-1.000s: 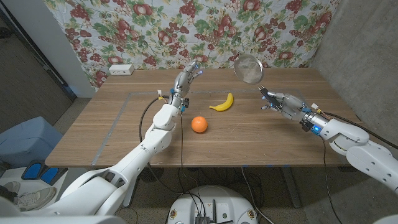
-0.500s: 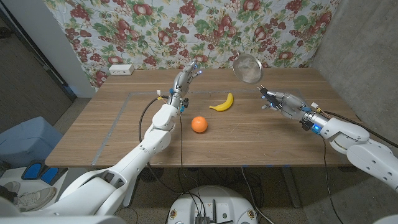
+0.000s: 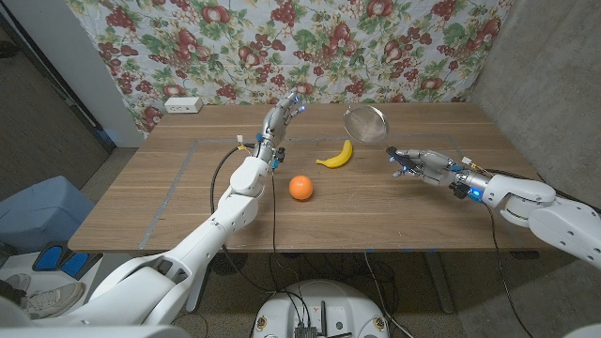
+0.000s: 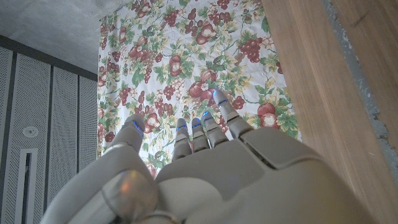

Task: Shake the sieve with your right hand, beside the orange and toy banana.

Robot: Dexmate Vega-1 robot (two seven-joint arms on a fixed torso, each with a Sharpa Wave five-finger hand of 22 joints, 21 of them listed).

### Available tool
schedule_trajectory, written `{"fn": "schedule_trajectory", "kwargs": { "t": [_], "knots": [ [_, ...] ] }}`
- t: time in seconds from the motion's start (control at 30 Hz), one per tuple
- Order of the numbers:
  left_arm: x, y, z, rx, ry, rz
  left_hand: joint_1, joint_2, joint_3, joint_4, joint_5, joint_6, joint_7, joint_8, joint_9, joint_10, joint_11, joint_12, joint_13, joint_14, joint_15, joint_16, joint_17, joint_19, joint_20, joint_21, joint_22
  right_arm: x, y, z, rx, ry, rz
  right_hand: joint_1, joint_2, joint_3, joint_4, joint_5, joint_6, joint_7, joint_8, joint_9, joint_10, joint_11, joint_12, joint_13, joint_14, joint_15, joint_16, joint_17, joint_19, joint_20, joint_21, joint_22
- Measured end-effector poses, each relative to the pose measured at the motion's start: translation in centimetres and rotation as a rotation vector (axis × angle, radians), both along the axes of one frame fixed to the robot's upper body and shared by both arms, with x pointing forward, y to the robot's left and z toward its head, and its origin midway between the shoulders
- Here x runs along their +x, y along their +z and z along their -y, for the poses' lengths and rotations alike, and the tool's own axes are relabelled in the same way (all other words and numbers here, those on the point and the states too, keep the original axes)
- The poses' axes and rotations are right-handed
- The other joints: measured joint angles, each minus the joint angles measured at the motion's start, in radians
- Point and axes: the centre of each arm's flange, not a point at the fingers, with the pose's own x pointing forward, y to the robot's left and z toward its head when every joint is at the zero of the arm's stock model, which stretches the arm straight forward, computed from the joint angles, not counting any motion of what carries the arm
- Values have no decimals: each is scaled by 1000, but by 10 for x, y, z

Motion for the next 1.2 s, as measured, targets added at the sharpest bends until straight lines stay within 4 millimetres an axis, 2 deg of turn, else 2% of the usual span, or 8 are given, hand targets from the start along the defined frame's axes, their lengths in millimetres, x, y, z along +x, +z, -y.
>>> {"fn": "schedule_trajectory", "kwargs": {
  "t": [0.6,1.2],
  "knots": [
    [1,0,1,2,8,-1,-4,-4,8,0,0,0,0,0,0,0,0,7,0,0,0,0,0,0,0,0,0,3,-4,4,-97,-54,-103,0,0,0,0,-1,-5,5,-9,-2,0,0,0,-5,0,0,0,0,-11,3,23,-13],
    [4,1,1,6,5,-7,-4,-4,12,-4,0,4,4,0,0,0,0,7,0,0,0,0,0,0,0,-7,0,4,-2,4,-82,-56,-90,0,0,0,0,-8,-1,9,-15,6,0,0,0,-3,0,0,4,-2,-23,2,47,-23]
  ]
}}
